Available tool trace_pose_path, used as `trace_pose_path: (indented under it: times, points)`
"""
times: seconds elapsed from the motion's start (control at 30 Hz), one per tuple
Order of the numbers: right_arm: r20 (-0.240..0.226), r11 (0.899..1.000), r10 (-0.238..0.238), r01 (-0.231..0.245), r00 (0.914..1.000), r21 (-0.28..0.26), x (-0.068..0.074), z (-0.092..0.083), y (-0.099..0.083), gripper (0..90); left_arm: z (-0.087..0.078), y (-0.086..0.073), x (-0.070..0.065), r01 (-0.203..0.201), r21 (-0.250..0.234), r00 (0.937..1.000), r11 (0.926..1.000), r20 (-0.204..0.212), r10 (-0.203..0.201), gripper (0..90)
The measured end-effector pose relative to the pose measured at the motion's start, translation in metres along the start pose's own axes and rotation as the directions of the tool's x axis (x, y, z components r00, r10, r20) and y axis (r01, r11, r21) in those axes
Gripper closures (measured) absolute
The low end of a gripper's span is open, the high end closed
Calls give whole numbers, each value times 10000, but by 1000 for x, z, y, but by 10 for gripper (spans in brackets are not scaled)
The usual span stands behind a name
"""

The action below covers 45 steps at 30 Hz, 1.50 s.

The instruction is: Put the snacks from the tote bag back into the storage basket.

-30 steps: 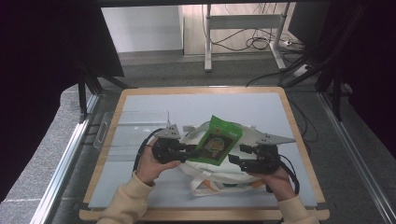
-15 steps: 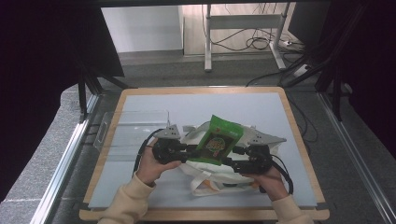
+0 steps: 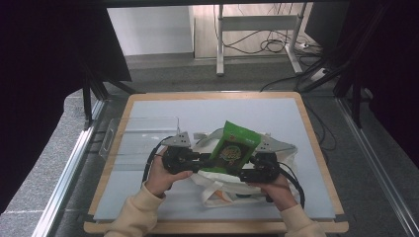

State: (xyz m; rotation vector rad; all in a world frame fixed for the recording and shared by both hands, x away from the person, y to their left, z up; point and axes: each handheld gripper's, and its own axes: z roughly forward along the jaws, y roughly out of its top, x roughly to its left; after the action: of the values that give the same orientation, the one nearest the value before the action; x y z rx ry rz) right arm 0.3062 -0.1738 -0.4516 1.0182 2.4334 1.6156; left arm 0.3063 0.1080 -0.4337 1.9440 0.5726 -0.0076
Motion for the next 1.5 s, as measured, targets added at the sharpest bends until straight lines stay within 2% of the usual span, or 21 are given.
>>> trace_pose_path:
  times: [0.1,0.27,0.57,0.97,1.0,1.03,1.1,1.2,1.5]
  points:
    - [-223,9999,-31,28,9997,-165,0,0,-1,419,2,-1,0,4,4,10000,10000,76,-4,733]
    - [-305,9996,-101,93,9995,-255,-2,-2,-1,469,2,-2,3,58,17,9997,10000,222,-59,731]
    - [-505,9986,-396,378,9979,-364,-3,-7,-1,629,5,-7,12,221,79,9997,9997,102,-222,689]
    - [-1098,9962,-826,792,9905,-350,-5,-11,0,721,9,-10,14,258,120,9996,9996,118,-260,604]
    - [-1096,9959,-874,841,9901,-342,-4,-11,0,723,9,-10,14,258,120,9996,9996,118,-260,587]
    - [-1056,9954,-929,899,9901,-326,-4,-12,0,723,9,-10,14,273,112,9996,9996,-122,-271,565]
    - [-950,9952,-949,920,9909,-344,-4,-13,1,724,9,-10,14,383,74,9988,9992,-323,-381,531]
    - [-856,9953,-909,875,9922,-422,-6,-17,2,725,7,-10,15,337,86,9985,9994,-430,-333,494]
    - [-312,9925,-1187,1177,9924,-315,-8,-26,4,724,2,-9,13,99,59,9971,9999,-754,-95,445]
